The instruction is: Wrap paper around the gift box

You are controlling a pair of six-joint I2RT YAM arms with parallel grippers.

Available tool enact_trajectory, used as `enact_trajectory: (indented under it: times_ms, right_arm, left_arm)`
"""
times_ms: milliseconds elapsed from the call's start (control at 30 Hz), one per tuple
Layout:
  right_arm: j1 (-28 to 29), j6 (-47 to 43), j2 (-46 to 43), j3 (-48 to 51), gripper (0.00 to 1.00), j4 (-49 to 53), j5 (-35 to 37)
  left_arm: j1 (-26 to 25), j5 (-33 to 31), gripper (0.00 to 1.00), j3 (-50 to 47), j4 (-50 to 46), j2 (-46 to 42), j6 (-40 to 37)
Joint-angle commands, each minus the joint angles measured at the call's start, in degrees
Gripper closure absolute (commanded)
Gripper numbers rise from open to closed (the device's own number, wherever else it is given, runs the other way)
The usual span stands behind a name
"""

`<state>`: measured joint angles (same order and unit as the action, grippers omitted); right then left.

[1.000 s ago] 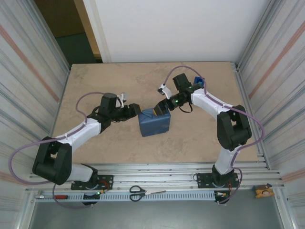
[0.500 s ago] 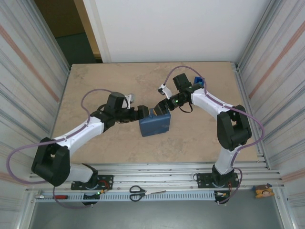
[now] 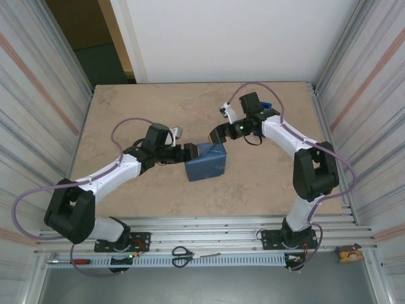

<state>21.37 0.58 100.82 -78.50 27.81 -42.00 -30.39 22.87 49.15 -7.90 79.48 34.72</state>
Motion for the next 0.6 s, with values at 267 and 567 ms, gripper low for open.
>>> enact_trajectory:
  times_ms: [267, 567]
  right_arm:
    - [4.9, 0.0, -0.8, 3.2, 0.08, 4.7, 9.4]
    - [3.8, -2.4, -0.1, 5.9, 0.20, 7.6, 9.0]
  left_arm:
    - [-0.8, -1.9, 0.19, -2.1, -3.3, 0.2, -1.8]
    - [0.3, 0.2, 0.10, 0.5, -3.3, -2.7, -0.1]
